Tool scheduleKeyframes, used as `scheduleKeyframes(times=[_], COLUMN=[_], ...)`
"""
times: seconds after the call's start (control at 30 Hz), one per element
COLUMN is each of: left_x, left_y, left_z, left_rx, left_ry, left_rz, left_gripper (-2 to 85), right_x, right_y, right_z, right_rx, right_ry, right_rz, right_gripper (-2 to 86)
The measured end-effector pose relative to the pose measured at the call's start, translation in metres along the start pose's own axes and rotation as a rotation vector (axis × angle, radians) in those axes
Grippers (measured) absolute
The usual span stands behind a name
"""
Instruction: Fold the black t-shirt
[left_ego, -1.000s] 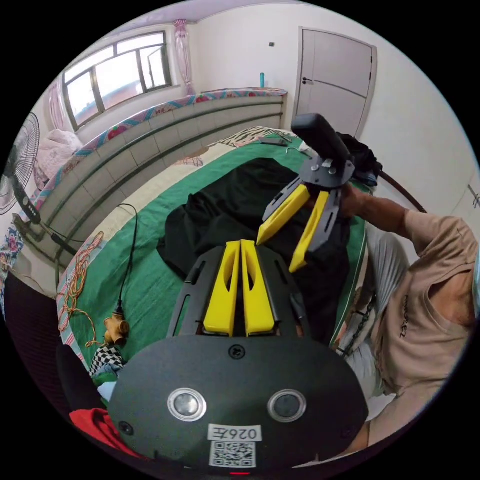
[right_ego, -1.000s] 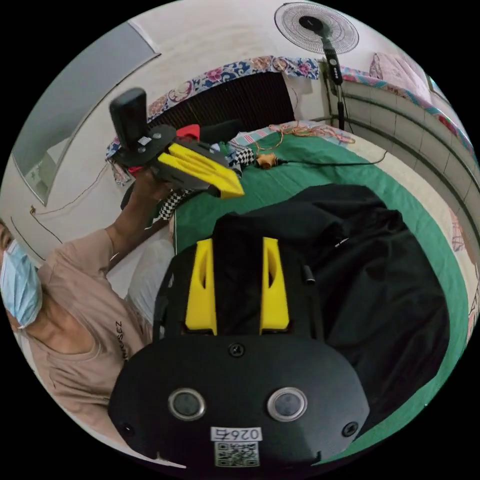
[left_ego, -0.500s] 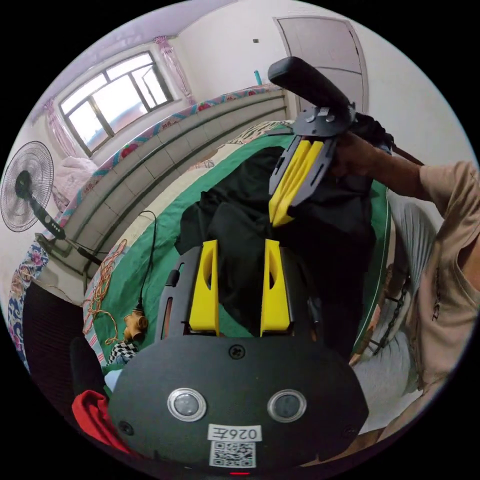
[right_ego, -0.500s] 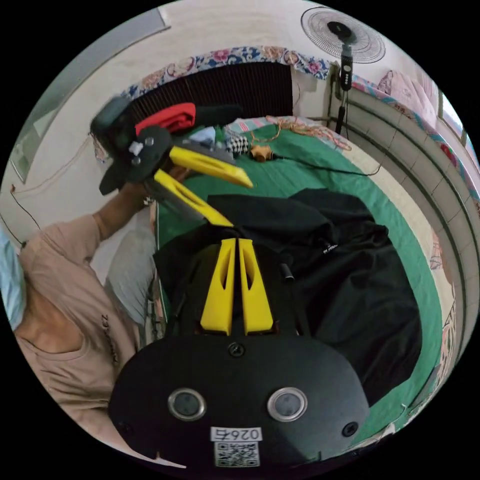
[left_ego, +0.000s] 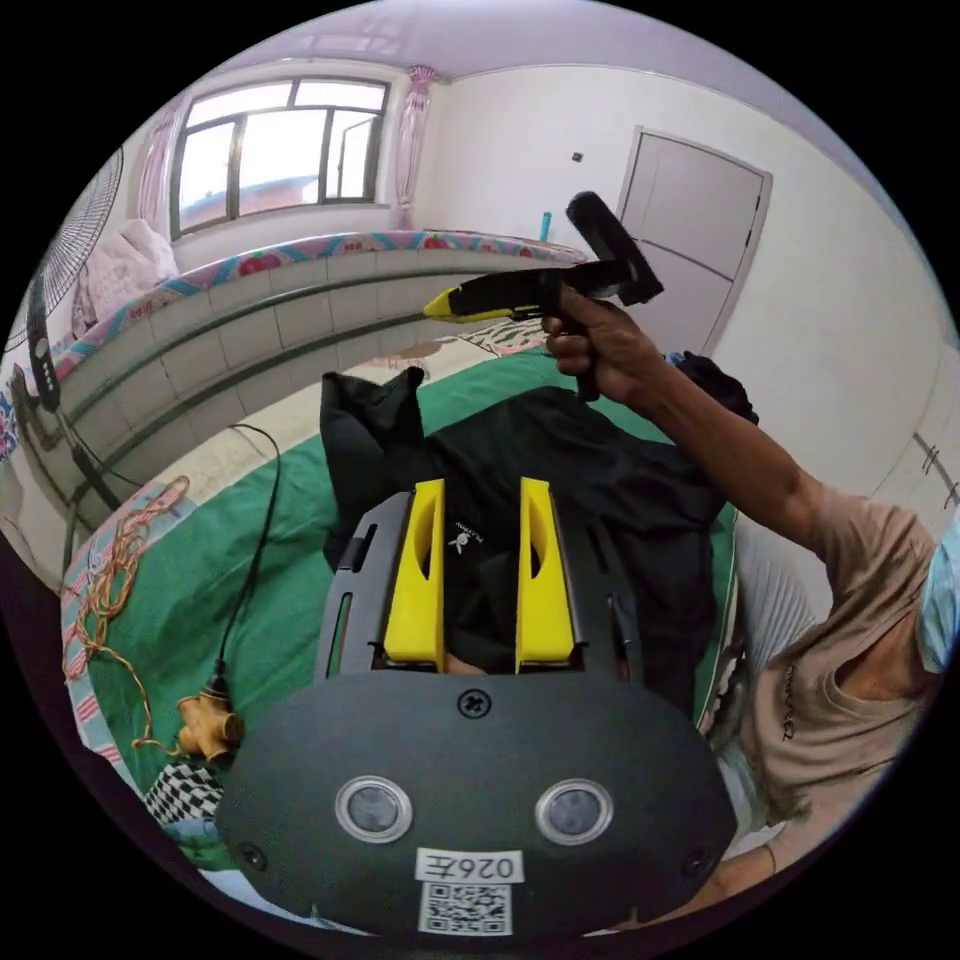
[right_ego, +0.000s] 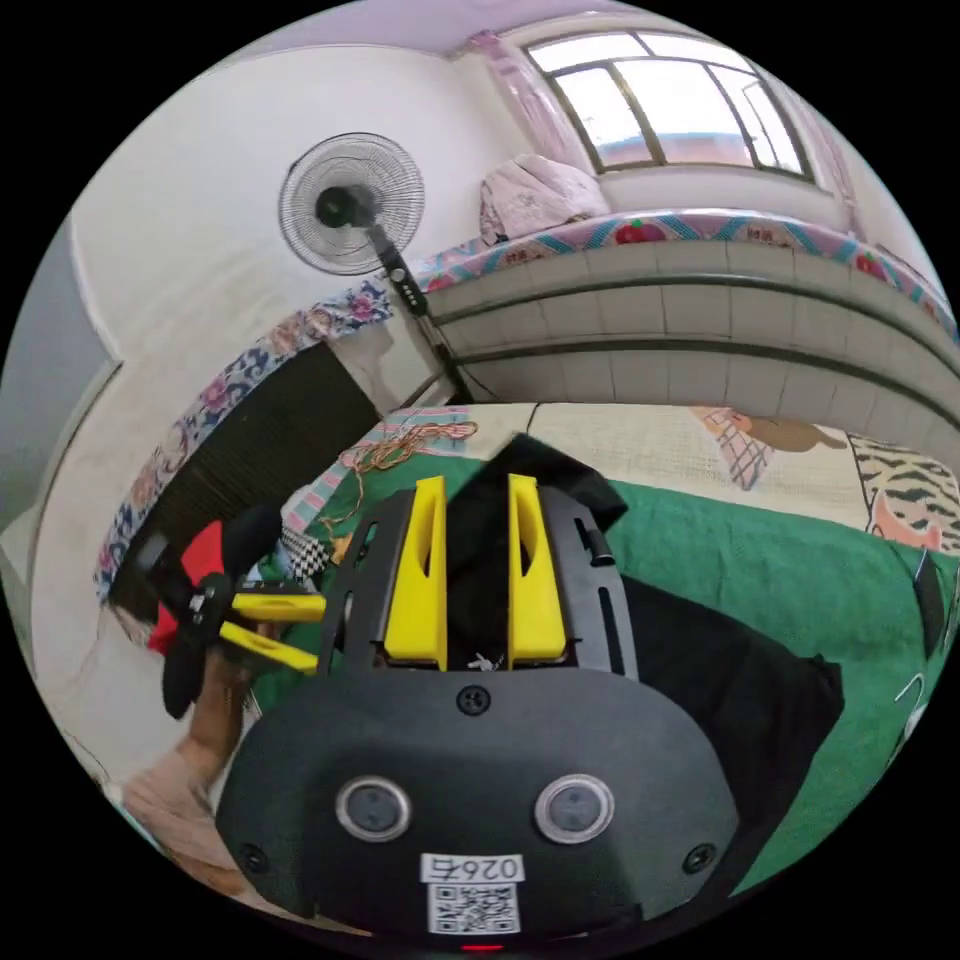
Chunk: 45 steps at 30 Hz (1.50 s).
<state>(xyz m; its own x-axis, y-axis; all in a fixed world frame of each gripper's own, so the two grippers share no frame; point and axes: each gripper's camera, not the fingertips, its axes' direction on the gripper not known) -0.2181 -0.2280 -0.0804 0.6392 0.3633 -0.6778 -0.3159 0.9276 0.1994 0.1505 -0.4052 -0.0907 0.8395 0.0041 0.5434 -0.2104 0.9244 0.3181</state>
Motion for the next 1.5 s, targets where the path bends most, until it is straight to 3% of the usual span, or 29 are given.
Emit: scheduleKeyframes(times=[0.1, 0.17, 0.23, 0.3, 0.4, 0.53, 0.6, 0.87, 1.03, 1.13, 1.37, 1.5], left_x=[0.024, 0.036, 0.049, 0.075, 0.111, 0.153, 0.185, 0.270, 0.299, 0.287, 0.208, 0.160], left_y=[0.024, 0.034, 0.040, 0.046, 0.049, 0.062, 0.076, 0.098, 0.090, 0.085, 0.097, 0.109], left_z=[0.037, 0.058, 0.080, 0.101, 0.092, 0.073, 0.063, 0.072, 0.067, 0.066, 0.061, 0.104], left_rx=[-0.170, -0.258, -0.350, -0.473, -0.462, -0.426, -0.388, -0.412, -0.354, -0.324, -0.265, -0.368], left_ry=[-0.078, -0.018, 0.066, -0.031, -0.138, -0.142, -0.142, -0.083, 0.211, 0.234, -0.158, 0.016], left_rz=[0.003, 0.002, 0.000, 0.055, 0.126, 0.169, 0.190, 0.281, 0.319, 0.243, -0.100, -0.299], left_gripper=[26.6, 26.8, 22.3, 12.6, 6.7, 6.1, 6.1, 6.4, 8.4, 9.7, 12.5, 18.7], right_x=[-0.017, -0.027, -0.039, -0.047, -0.052, -0.035, -0.020, 0.055, 0.088, 0.097, 0.114, 0.144], right_y=[0.071, 0.112, 0.158, 0.188, 0.228, 0.271, 0.288, 0.356, 0.392, 0.403, 0.422, 0.435], right_z=[0.002, 0.003, 0.003, 0.002, -0.006, -0.033, -0.051, -0.131, -0.171, -0.186, -0.210, -0.211], right_rx=[-0.111, -0.176, -0.251, -0.310, -0.392, -0.489, -0.502, -0.521, -0.494, -0.466, -0.440, -0.493], right_ry=[0.025, -0.004, 0.025, 0.113, 0.297, 0.588, 0.643, 0.741, 0.697, 0.666, 0.692, 0.540], right_rz=[-0.153, -0.207, -0.247, -0.287, -0.351, -0.383, -0.339, -0.078, 0.025, 0.043, 0.054, 0.150], right_gripper=[4.8, 4.3, 4.0, 3.9, 3.7, 3.6, 3.9, 5.4, 6.3, 7.3, 11.4, 14.2])
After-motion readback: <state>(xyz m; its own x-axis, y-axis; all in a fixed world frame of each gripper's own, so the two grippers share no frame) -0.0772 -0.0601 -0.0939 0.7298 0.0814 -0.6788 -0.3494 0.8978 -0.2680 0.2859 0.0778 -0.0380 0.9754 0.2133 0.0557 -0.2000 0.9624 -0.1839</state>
